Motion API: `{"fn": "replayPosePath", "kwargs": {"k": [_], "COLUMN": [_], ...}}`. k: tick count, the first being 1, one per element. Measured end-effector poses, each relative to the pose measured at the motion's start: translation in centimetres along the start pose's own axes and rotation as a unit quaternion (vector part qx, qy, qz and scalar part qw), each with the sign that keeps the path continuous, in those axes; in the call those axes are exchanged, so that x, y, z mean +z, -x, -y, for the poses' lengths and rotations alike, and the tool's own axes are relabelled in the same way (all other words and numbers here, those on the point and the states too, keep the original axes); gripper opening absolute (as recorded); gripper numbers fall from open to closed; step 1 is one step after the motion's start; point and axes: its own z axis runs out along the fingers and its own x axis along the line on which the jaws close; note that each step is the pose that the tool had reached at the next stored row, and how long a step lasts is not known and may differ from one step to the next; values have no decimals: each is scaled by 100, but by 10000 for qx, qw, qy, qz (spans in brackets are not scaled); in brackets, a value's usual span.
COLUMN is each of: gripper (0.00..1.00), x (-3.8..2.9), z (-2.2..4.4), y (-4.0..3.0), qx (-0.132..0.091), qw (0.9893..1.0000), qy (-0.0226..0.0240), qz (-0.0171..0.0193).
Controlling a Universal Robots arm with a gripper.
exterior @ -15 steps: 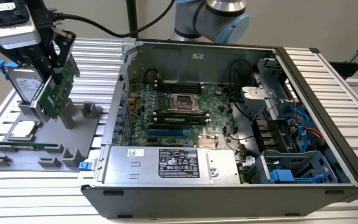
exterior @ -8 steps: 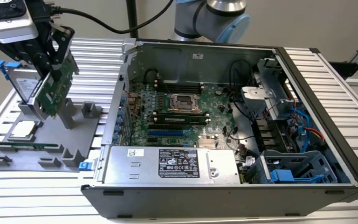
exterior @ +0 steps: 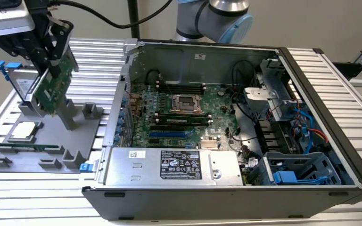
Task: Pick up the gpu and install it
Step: 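Pick up the gpu and move the gpu toward the slot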
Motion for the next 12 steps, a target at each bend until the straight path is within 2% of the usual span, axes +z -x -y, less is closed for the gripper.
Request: {"fn": "replayPosePath", "kwargs": {"k": [12], "gripper": [0], "x": [-117], "z": [-1], "y": [3], "qx": [0], "qw": [10000], "qy": [0], "qz": [0]}}
